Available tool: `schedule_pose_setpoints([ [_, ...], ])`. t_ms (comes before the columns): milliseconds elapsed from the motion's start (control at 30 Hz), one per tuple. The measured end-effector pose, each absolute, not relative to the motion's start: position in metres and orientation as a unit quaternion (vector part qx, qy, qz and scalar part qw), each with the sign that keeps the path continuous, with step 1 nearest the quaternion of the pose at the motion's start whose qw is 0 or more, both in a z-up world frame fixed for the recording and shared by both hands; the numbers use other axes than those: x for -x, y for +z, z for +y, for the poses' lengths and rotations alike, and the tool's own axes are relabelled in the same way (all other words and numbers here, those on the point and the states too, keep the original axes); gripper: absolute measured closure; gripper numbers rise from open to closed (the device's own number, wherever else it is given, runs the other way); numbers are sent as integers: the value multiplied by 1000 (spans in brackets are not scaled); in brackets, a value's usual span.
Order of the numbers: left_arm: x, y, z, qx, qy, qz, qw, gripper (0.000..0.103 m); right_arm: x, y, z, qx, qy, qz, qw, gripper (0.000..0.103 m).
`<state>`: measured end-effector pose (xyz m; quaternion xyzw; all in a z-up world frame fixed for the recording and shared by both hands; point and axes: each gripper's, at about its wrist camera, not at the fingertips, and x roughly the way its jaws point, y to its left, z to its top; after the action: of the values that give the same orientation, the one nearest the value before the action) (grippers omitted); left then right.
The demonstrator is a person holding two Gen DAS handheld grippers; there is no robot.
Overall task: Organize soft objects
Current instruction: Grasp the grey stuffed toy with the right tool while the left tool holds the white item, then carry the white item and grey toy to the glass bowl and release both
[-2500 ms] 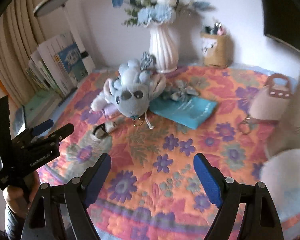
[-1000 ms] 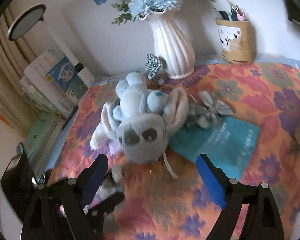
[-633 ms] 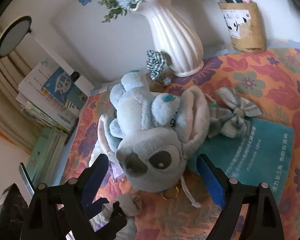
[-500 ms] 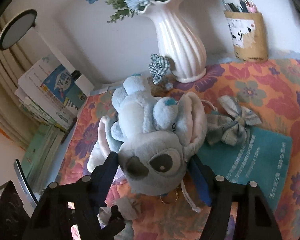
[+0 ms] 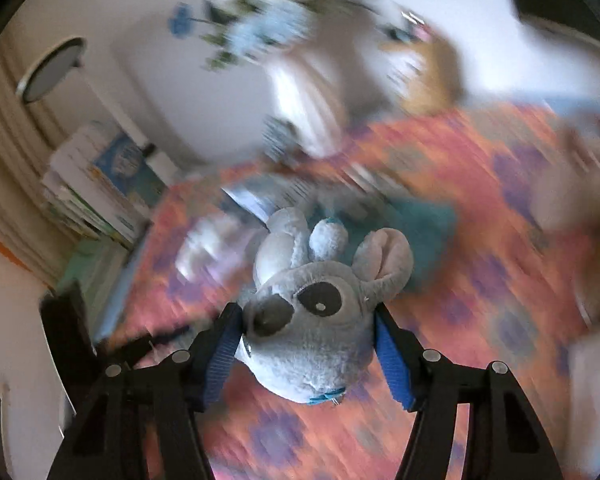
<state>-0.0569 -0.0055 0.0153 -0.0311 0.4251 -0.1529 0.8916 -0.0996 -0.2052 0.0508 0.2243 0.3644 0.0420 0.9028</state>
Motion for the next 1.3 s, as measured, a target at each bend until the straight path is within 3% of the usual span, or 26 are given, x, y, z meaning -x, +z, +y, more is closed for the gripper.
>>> schedule_pose_setpoints([
  [100,55,14,-10,22,-150,429,890,56,118,28,-221,-241,34,391,888,39],
  [200,54,14,-15,8,-148,429,891,56,121,16,-230,-266,45,393,879,29],
  [267,54,14,-16,4,-149,431,890,45,122,15,-231,-273,54,389,878,17],
  [300,53,13,-17,4,-151,433,889,27,123,16,-229,-264,55,389,881,13],
  [333,53,14,-17,2,-153,432,889,23,124,18,-227,-251,52,389,885,9],
  [467,51,15,-21,-10,-145,424,894,23,123,22,-210,-193,29,389,900,8],
  [500,50,15,-22,-14,-142,424,894,30,120,20,-207,-186,24,390,901,8],
  [533,50,15,-24,-19,-137,421,896,47,115,18,-202,-179,24,391,902,8],
  [600,49,13,-29,-32,-139,427,893,70,109,14,-196,-170,22,388,906,9],
  [633,50,12,-31,-40,-137,426,893,80,107,11,-194,-166,19,392,904,27],
  [667,51,13,-32,-47,-135,423,895,80,104,8,-190,-160,18,401,902,37],
  [1300,115,88,-59,-6,-178,351,919,80,227,106,-226,-170,4,271,947,38],
])
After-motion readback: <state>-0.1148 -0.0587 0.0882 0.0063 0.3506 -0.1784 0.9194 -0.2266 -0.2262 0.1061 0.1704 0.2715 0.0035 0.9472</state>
